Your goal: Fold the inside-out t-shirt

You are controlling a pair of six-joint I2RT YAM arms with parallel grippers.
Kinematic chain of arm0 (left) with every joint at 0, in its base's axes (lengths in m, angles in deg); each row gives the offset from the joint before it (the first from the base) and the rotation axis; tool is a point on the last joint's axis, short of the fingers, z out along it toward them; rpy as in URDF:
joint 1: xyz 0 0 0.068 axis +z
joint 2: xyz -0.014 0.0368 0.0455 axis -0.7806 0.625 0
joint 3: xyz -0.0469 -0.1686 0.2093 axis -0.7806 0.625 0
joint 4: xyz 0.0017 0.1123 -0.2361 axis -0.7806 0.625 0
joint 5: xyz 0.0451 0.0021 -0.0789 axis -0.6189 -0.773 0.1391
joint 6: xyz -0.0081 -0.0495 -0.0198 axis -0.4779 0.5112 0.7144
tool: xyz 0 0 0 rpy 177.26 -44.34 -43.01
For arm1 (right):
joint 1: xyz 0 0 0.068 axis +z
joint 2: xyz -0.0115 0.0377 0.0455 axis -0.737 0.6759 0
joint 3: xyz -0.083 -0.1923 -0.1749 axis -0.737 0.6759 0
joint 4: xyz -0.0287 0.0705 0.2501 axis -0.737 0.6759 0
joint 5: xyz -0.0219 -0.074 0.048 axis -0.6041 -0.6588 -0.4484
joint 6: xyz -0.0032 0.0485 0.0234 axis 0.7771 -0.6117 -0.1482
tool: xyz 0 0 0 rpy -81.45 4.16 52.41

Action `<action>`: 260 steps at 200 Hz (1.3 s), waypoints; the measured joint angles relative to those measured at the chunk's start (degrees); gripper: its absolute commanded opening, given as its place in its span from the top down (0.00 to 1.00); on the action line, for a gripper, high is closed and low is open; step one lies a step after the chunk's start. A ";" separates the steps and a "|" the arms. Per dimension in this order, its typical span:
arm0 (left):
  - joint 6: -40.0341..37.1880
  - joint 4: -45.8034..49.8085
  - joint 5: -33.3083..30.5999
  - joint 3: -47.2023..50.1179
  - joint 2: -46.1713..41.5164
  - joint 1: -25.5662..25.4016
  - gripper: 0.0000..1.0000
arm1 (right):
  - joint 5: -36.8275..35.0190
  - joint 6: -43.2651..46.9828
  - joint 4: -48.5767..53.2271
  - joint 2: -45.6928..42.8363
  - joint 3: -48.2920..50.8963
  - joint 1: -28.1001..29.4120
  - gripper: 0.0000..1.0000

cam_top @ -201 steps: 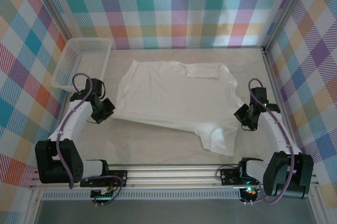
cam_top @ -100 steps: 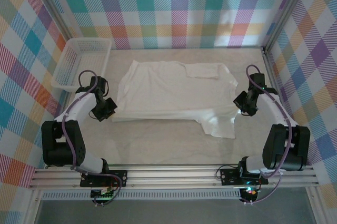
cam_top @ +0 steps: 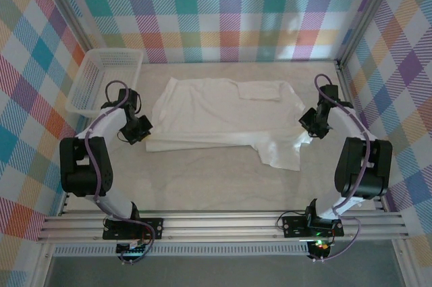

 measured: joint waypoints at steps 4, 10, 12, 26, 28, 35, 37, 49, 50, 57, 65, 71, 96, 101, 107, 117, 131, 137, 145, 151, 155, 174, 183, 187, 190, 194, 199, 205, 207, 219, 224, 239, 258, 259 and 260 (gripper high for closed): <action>0.00 -0.07 0.07 0.00 0.37 0.00 1.00 | 0.09 0.02 -0.09 0.59 -0.11 0.00 1.00; -0.02 -0.26 0.13 0.00 1.01 0.00 1.00 | 0.22 0.09 -0.26 1.53 -0.31 -0.02 0.98; -0.02 -0.28 0.15 0.00 1.18 0.00 1.00 | 0.33 0.13 -0.31 1.86 -0.39 -0.02 0.97; -0.22 -1.11 0.15 0.00 2.89 0.00 0.79 | 0.68 0.35 -0.39 4.20 -0.83 -0.02 0.81; -0.24 -1.25 0.17 0.00 3.19 0.00 0.75 | 0.72 0.35 -0.42 4.61 -0.87 -0.02 0.79; -0.57 -1.57 0.17 0.00 4.15 0.02 0.63 | 0.92 0.76 -0.42 5.62 -1.05 -0.04 0.70; -0.76 -1.66 0.15 0.00 4.39 0.02 0.60 | 1.01 0.52 -0.42 5.88 -1.11 -0.07 0.69; -1.11 -2.36 0.15 0.00 5.49 0.04 0.51 | 1.09 1.44 0.04 7.13 -1.57 -0.09 0.63; -1.25 -2.36 0.13 0.00 5.51 0.04 0.51 | 1.09 1.40 0.11 7.17 -1.64 -0.09 0.62; -1.70 -2.60 0.09 -0.04 5.66 0.04 0.48 | 1.05 1.90 0.52 7.28 -1.92 -0.11 0.60; -1.95 -2.47 -0.09 -0.33 5.44 0.04 0.45 | 0.76 2.40 1.16 6.71 -2.25 -0.13 0.58; -2.36 -2.38 -0.15 -0.70 5.05 0.04 0.43 | 0.37 2.67 1.51 5.81 -2.29 -0.13 0.57; -3.85 -2.10 -0.46 -2.32 0.24 0.04 0.40 | -1.88 3.02 2.67 -2.54 -0.37 -0.35 0.51; -4.11 -2.08 -0.48 -2.71 -1.03 0.04 0.40 | -2.29 3.02 3.08 -4.22 -0.13 -0.44 0.51; -4.48 -2.10 -0.48 -3.26 -2.43 0.04 0.40 | -2.71 3.02 3.37 -5.86 -0.09 -0.46 0.50; -5.18 -2.73 0.52 -3.43 -4.98 -0.04 0.40 | -2.56 3.26 0.92 -8.94 2.62 -0.50 0.49; -6.43 -2.40 2.91 -2.16 -10.47 -0.79 0.40 | -1.16 3.21 -0.35 -16.15 10.40 -0.48 0.49; -6.82 -2.32 3.89 -1.60 -13.31 -1.25 0.40 | -0.33 3.21 0.92 -18.60 13.77 -0.48 0.49; -7.34 -2.36 4.96 -1.16 -16.22 -2.14 0.40 | 0.68 3.21 2.29 -19.78 16.65 -0.39 0.49; -7.58 -2.49 5.64 -0.92 -17.92 -3.02 0.40 | 1.44 3.23 2.89 -19.65 18.16 -0.24 0.49; -7.76 -2.60 6.23 -0.72 -18.88 -3.76 0.40 | 2.01 3.23 3.06 -19.12 19.10 -0.02 0.49; -8.15 -3.02 7.80 0.35 -20.59 -6.64 0.40 | 4.42 3.67 3.63 -15.96 21.16 1.49 0.49; -8.24 -3.17 8.31 0.98 -20.22 -7.63 0.40 | 5.44 4.04 3.72 -14.19 21.20 2.40 0.49; -8.31 -3.17 8.46 1.25 -19.89 -8.07 0.40 | 5.86 4.11 3.54 -13.31 21.20 2.80 0.50; -8.31 -3.15 8.59 1.38 -19.65 -8.33 0.40 | 6.14 4.15 3.43 -12.70 21.20 3.10 0.51; -8.31 -3.13 8.68 1.55 -19.32 -8.55 0.40 | 6.56 4.28 3.21 -11.80 21.20 3.43 0.52; -8.31 -3.13 8.74 1.70 -18.91 -8.87 0.40 | 6.97 4.28 3.04 -10.84 21.20 3.76 0.55; -8.31 -3.13 8.74 1.81 -18.34 -9.25 0.40 | 7.54 4.28 2.73 -9.75 21.20 4.09 0.58; -8.31 -3.15 8.74 1.81 -18.18 -9.38 0.40 | 7.72 4.42 2.69 -9.35 21.16 4.20 0.59; -8.31 -3.30 8.72 1.97 -17.53 -9.75 0.40 | 7.67 4.07 3.34 -8.37 20.39 4.42 0.73; -8.31 -3.30 8.74 2.01 -17.35 -9.88 0.40 | 7.72 4.20 3.45 -8.04 20.26 4.31 0.82; -8.35 -3.54 8.76 2.01 -17.05 -10.43 0.40 | 7.17 3.96 5.03 -6.64 19.15 4.42 1.00; -8.79 -3.56 9.14 2.01 -17.03 -10.73 0.40 | 10.12 4.33 4.90 -5.81 17.05 6.64 1.00; -8.79 -3.56 9.18 2.01 -17.03 -10.73 0.40 | 10.29 4.37 4.87 -5.79 16.94 6.78 1.00; -8.81 -3.56 9.18 2.01 -17.03 -10.73 0.40 | 10.47 4.39 4.85 -5.79 16.85 6.88 1.00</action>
